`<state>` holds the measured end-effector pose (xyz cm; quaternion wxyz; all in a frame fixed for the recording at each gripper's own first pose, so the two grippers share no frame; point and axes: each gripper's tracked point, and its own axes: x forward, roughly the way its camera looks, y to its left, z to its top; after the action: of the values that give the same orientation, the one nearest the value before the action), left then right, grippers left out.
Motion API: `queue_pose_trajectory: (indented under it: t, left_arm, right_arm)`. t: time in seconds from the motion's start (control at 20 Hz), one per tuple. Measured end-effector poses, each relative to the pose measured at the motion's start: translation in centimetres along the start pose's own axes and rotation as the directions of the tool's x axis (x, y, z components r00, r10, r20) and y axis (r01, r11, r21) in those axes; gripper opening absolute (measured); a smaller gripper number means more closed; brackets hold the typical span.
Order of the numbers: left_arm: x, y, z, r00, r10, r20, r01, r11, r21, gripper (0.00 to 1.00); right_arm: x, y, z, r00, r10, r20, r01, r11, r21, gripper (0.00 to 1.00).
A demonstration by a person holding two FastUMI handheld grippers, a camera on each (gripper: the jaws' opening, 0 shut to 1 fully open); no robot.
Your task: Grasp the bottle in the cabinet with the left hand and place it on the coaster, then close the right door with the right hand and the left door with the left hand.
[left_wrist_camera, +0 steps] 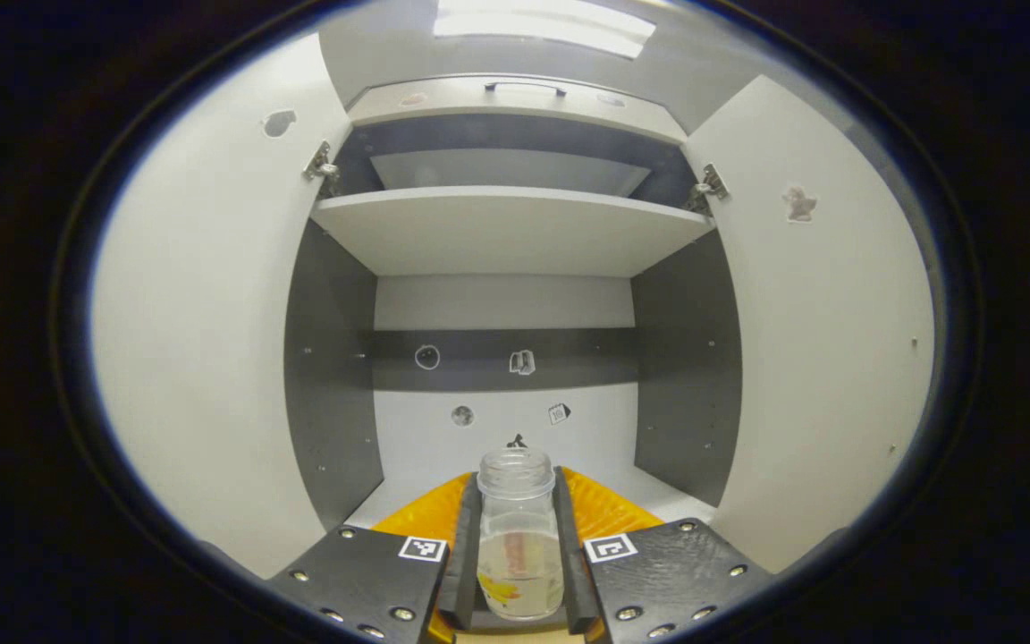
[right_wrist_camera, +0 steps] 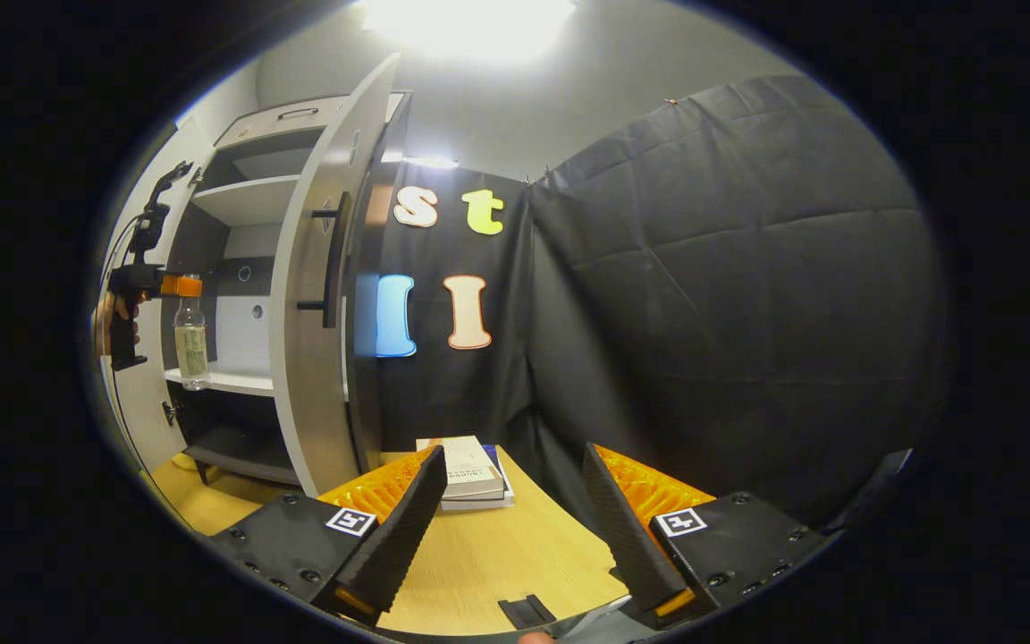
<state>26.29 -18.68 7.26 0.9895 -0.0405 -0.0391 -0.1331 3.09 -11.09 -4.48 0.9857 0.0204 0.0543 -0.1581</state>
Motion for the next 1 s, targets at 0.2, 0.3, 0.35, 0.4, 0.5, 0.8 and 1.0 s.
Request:
queue_pose_trajectory:
  t: [0.2,0.3,0.35,0.4,0.5,0.8,1.0]
  left_arm:
    - [-3.4,-0.5,-2.6,1.000,0.009,-0.026,-0.009,1.000,-0.011,0.41]
    - [-4.7,-0.5,-3.6,0.999,0.019,-0.032,-0.019,1.000,-0.018,0.41]
    - [-5.2,-0.5,-4.0,0.999,0.024,-0.031,-0.024,1.000,-0.017,0.41]
    - [-5.9,-0.4,-4.4,0.999,0.030,-0.032,-0.031,0.999,-0.014,0.41]
    - [-6.9,-0.4,-5.2,0.999,0.035,-0.035,-0.036,0.999,-0.020,0.41]
    - [-9.6,-0.9,-7.7,0.998,0.041,-0.046,-0.042,0.999,-0.030,0.41]
    - [-11.5,-1.4,-9.4,0.998,0.038,-0.046,-0.040,0.999,-0.025,0.41]
  right_arm:
    - [-1.2,-0.5,-0.5,0.999,0.030,-0.017,-0.030,1.000,-0.006,0.98]
    - [-2.0,-0.7,-0.8,0.999,0.044,-0.022,-0.044,0.999,-0.014,0.97]
    - [-2.4,-0.7,-0.8,0.999,0.049,-0.023,-0.050,0.999,-0.020,0.98]
    - [-2.7,-0.8,-0.9,0.998,0.054,-0.026,-0.054,0.998,-0.024,0.97]
    - [-3.5,-1.0,-1.4,0.997,0.063,-0.033,-0.064,0.998,-0.024,0.98]
    - [-5.0,-1.5,-1.9,0.997,0.078,-0.030,-0.078,0.997,-0.023,0.98]
    - [-6.0,-1.8,-3.0,0.995,0.083,-0.049,-0.084,0.996,-0.023,0.97]
